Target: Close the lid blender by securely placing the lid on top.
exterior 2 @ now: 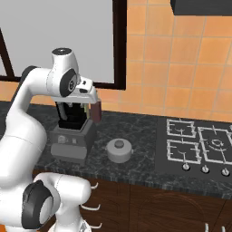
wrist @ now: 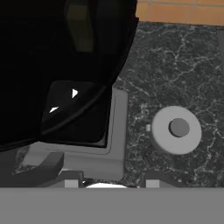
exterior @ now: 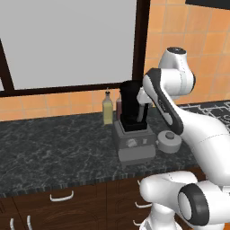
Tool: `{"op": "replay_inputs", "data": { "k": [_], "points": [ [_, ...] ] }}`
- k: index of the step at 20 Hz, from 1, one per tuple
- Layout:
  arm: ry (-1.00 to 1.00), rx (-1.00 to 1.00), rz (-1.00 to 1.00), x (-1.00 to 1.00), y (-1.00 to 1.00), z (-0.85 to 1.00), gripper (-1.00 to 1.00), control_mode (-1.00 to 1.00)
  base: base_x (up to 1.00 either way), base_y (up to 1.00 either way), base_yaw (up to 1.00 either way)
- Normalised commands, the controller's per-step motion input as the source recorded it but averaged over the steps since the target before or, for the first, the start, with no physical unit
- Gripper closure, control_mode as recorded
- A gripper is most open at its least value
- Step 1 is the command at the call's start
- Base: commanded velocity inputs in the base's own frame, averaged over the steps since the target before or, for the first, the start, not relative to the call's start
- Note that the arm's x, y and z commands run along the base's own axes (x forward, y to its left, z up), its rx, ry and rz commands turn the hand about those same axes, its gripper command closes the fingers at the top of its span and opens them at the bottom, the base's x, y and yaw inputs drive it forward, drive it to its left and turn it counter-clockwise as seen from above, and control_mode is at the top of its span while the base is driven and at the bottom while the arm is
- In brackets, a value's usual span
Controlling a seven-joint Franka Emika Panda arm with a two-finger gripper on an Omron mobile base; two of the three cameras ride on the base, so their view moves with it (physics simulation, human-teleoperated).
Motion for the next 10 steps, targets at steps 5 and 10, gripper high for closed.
{"op": "replay_inputs", "data": {
  "k": [5, 10],
  "points": [
    [-0.01, 0.00, -0.01, -0.19, -0.01, 0.00, -1.00, -1.00, 0.00, 0.00, 0.00],
    [-0.06, 0.01, -0.02, -0.29, -0.22, -0.03, -1.00, -1.00, 0.00, 0.00, 0.00]
  ]
}}
